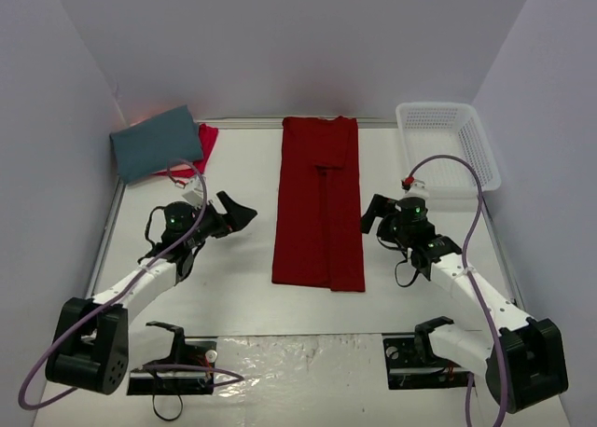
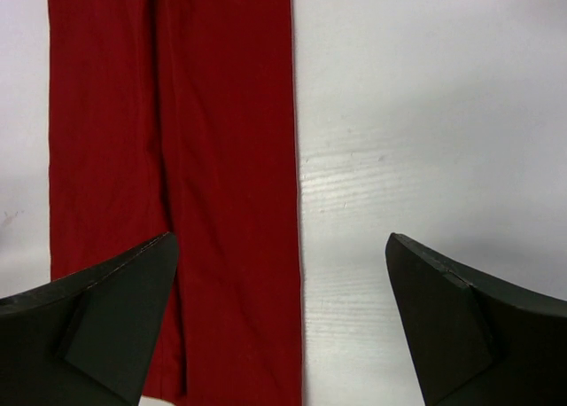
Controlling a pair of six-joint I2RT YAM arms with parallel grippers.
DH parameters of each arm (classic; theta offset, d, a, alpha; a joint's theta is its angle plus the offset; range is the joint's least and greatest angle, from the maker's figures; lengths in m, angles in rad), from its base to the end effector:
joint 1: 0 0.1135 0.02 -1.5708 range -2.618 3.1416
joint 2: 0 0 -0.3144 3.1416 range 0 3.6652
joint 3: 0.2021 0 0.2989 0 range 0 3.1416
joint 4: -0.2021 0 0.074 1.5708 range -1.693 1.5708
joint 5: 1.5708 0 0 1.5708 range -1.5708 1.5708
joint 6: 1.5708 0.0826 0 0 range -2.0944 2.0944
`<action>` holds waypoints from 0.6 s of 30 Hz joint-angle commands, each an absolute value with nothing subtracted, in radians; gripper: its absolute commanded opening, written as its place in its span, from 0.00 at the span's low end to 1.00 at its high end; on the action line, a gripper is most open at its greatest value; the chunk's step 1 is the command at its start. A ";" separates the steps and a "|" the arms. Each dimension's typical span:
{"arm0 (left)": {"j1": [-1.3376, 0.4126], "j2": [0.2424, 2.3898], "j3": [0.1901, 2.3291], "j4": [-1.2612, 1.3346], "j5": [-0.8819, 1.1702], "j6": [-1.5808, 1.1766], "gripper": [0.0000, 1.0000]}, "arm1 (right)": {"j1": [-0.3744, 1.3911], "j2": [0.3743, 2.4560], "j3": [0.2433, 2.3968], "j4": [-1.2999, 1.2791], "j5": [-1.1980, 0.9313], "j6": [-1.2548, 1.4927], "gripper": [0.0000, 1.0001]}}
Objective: Fold and stack the t-shirts
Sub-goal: Rotate the tshirt 90 degrees
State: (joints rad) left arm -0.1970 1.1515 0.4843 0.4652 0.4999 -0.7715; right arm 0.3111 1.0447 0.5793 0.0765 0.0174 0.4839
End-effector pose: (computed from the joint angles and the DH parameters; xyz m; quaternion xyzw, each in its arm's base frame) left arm 0.2891 -0.0981 0.2372 -0.0627 0.7643 -0.4548 0.4529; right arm 0.2819 0.0891 0.2482 0.0765 0.8269 0.2090 0.5165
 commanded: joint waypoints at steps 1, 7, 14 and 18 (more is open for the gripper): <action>-0.216 1.204 0.430 0.515 0.515 -0.793 0.94 | 0.328 0.993 0.557 0.061 -0.024 0.528 1.00; -0.358 1.148 0.491 0.264 0.405 -0.674 0.94 | 0.402 0.947 0.537 -0.039 -0.005 0.613 1.00; -0.425 1.072 0.482 0.169 0.368 -0.710 0.94 | 0.463 0.910 0.502 -0.089 0.075 0.699 1.00; -0.452 1.107 0.489 0.143 0.362 -0.704 0.95 | 0.465 0.962 0.469 -0.058 0.075 0.712 1.00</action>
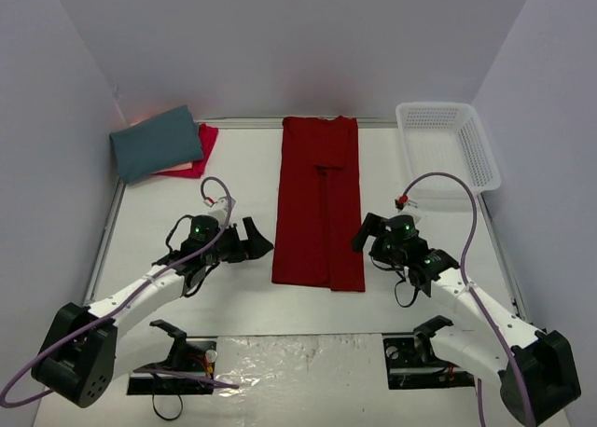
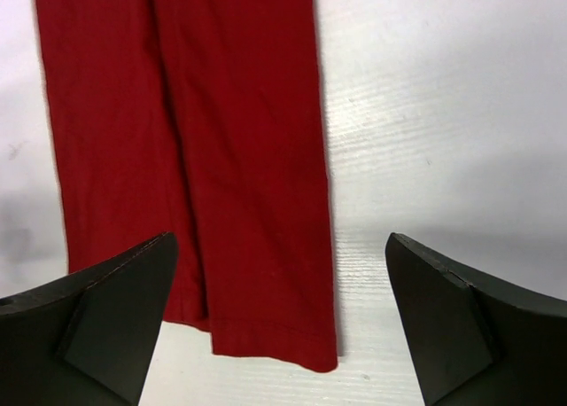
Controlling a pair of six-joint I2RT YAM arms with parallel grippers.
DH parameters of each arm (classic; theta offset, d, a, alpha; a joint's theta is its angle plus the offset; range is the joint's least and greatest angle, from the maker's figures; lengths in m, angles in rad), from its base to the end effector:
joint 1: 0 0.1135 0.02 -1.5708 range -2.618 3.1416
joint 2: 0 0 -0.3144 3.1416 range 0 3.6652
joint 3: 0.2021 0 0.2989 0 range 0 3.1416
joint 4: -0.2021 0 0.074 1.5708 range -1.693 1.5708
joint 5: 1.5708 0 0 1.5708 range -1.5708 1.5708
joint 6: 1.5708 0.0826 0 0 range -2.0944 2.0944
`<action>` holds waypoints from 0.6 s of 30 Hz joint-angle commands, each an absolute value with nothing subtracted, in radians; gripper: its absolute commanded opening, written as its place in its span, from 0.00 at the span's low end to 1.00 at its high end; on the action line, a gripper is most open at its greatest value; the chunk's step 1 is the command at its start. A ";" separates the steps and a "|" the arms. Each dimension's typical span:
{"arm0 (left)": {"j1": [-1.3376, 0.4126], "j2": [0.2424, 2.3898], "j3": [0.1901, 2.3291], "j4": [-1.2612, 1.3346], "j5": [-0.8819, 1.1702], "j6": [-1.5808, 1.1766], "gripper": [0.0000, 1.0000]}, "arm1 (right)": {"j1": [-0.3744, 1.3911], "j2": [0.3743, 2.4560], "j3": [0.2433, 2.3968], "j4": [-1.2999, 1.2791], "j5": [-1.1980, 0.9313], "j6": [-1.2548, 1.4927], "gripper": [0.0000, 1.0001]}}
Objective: Fold and stack the t-shirts
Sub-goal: Rotate the tshirt 90 degrees
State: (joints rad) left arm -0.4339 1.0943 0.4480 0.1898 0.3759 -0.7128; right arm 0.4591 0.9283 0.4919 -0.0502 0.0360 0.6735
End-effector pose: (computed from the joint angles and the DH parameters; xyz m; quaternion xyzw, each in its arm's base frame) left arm 0.2423 -0.1457 0.1979 -0.0181 0.8395 -0.4150 0.3504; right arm 0.2350 0.1129 0.2226 0.1009 0.8506 0.2637 0.4436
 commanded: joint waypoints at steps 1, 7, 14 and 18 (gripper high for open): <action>-0.460 1.130 0.492 0.134 0.365 -0.707 0.95 | 0.466 0.971 0.462 -0.054 0.072 0.716 1.00; -0.486 1.204 0.479 0.155 0.391 -0.707 0.95 | 0.483 1.019 0.445 -0.054 0.081 0.732 0.99; -0.529 1.281 0.485 0.146 0.394 -0.699 0.84 | 0.509 1.026 0.417 -0.057 0.078 0.765 0.99; -0.540 1.321 0.469 0.196 0.413 -0.715 0.79 | 0.531 1.040 0.407 -0.063 0.083 0.796 0.99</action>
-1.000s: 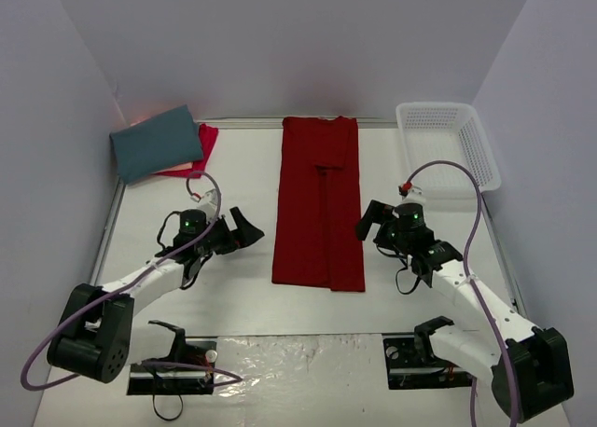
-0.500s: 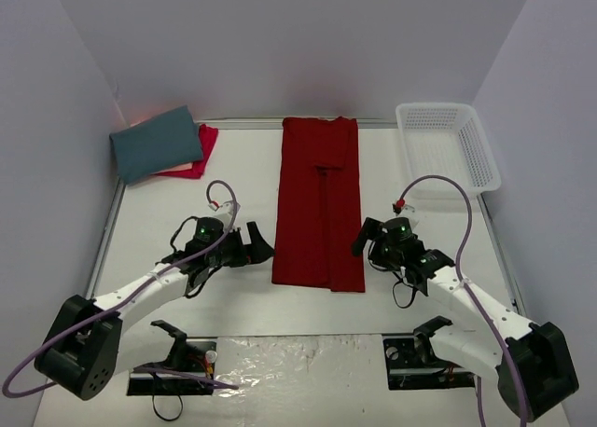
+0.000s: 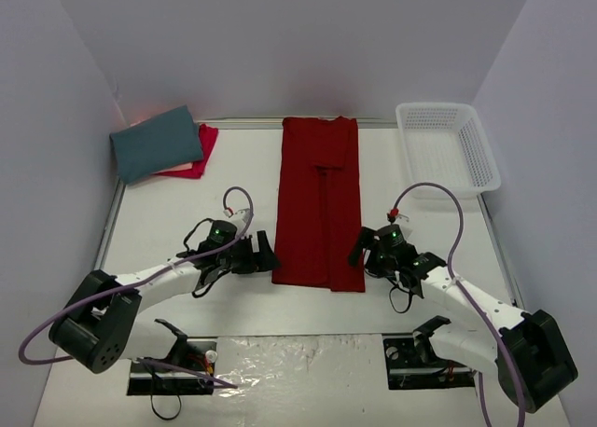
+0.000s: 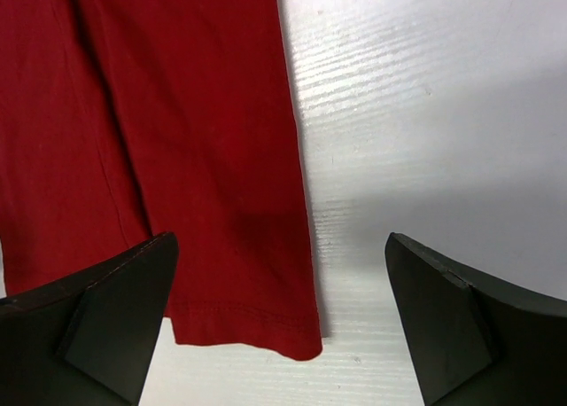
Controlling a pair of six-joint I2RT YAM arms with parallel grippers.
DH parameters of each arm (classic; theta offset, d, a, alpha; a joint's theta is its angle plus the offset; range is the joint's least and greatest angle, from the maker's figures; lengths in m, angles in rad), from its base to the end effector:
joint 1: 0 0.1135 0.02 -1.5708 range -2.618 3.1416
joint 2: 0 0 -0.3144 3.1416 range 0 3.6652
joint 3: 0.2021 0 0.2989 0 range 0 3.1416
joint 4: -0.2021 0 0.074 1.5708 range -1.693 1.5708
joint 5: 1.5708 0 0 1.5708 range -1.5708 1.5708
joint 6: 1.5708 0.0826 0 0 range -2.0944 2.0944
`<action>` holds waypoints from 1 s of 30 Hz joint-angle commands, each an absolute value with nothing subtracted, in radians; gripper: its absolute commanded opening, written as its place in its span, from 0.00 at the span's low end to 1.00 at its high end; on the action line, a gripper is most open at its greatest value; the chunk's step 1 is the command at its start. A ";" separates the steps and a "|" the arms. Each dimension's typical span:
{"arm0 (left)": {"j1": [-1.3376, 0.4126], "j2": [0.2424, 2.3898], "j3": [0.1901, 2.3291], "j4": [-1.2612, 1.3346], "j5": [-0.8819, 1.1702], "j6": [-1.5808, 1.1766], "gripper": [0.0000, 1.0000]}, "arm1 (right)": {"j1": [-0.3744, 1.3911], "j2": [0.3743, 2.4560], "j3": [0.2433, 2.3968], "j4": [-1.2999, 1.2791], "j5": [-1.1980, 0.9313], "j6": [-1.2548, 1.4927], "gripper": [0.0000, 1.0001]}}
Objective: Fold and stack the t-shirts
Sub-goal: Rotate the tshirt 90 degrees
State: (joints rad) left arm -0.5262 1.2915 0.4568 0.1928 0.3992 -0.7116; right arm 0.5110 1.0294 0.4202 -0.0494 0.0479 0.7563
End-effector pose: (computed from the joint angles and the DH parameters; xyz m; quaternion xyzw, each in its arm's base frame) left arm 0.2386 -0.1757 0.1491 0.0073 0.8808 -0.3991 0.2548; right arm 0.2254 0.1219 0.1688 0.1203 0.8895 0.2434 0.3676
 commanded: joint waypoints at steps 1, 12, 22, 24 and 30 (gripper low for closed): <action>-0.543 1.327 0.469 0.198 0.413 -0.715 0.79 | 0.535 1.039 0.403 -0.063 0.089 0.801 0.99; -0.626 1.384 0.497 0.132 0.410 -0.724 0.64 | 0.587 1.017 0.394 -0.110 0.124 0.851 1.00; -0.684 1.295 0.480 -0.057 0.290 -0.729 0.61 | 0.606 1.009 0.400 -0.130 0.149 0.867 1.00; -0.684 1.298 0.476 -0.060 0.284 -0.726 0.61 | 0.609 1.014 0.403 -0.132 0.152 0.870 1.00; -0.684 1.364 0.463 0.026 0.290 -0.729 0.58 | 0.627 1.038 0.416 -0.130 0.167 0.870 1.00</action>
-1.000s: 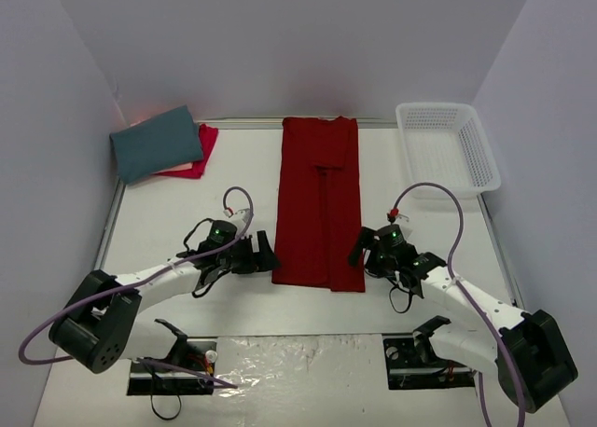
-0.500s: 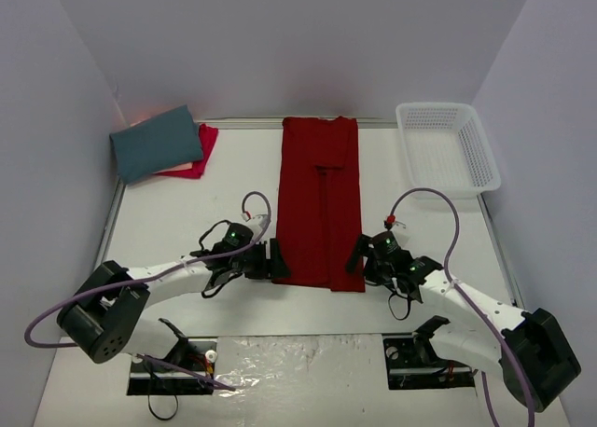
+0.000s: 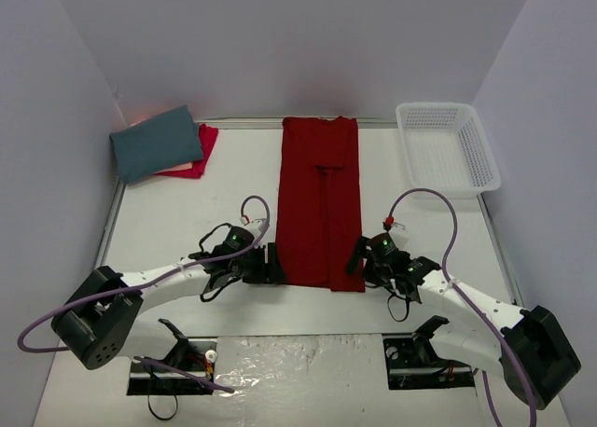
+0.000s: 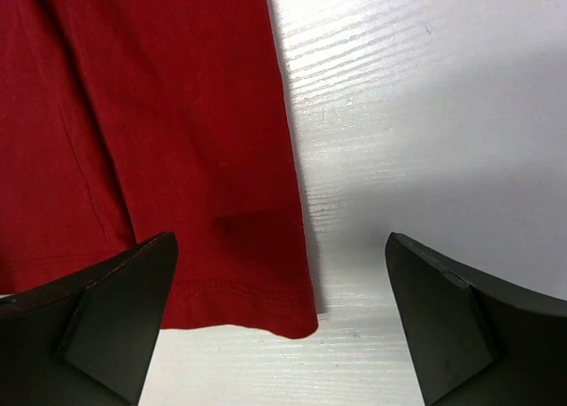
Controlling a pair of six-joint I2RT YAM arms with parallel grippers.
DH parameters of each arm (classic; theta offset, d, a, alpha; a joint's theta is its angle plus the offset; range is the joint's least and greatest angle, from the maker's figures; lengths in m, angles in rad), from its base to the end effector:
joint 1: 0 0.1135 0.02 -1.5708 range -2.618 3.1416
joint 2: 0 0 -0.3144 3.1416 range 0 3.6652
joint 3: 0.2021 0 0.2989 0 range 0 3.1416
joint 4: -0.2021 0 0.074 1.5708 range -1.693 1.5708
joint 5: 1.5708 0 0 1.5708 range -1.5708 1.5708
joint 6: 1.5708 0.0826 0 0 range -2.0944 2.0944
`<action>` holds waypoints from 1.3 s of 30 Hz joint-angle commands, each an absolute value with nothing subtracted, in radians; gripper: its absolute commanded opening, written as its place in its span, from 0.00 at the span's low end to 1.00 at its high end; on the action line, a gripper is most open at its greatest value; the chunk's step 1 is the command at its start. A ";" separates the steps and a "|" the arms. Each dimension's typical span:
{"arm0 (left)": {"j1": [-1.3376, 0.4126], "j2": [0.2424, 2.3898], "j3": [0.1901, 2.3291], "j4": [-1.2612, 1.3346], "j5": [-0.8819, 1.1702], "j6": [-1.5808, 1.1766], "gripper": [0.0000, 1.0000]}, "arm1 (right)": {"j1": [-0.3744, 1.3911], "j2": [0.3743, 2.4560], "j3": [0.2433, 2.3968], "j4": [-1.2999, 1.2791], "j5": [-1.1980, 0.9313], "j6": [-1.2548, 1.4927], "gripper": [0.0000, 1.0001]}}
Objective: Fold and stack the t-shirts
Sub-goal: Rotate the tshirt 90 degrees, then grab the bottom of the folded rectangular tshirt with both arms
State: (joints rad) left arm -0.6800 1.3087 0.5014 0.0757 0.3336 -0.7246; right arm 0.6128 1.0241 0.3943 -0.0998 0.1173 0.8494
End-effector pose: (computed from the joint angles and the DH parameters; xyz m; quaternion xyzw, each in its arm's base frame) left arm 0.2143 -0.2081 0.1455 0.0475 0.9019 -0.3753 0.2087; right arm 0.2059 0.1329 0.1541 0.1313 0.9021 0.2323 0.3392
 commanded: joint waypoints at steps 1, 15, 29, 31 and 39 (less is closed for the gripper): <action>-0.684 1.373 0.459 0.043 0.299 -0.733 0.56 | 0.630 1.045 0.417 -0.132 0.169 0.870 1.00; -0.699 1.427 0.469 0.054 0.315 -0.732 0.41 | 0.647 1.054 0.423 -0.132 0.179 0.879 1.00; -0.712 1.410 0.502 -0.074 0.252 -0.701 0.31 | 0.660 1.072 0.430 -0.130 0.192 0.882 1.00; -0.715 1.443 0.500 -0.049 0.255 -0.701 0.29 | 0.661 1.074 0.431 -0.130 0.192 0.884 1.00; -0.762 1.528 0.537 -0.048 0.235 -0.693 0.16 | 0.672 1.074 0.434 -0.130 0.189 0.885 0.98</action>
State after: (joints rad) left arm -0.7345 1.4582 0.5751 0.1188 0.3103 -0.7330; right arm 0.6628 1.0626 0.4038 -0.1013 0.1528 0.8646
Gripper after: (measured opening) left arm 0.159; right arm 0.988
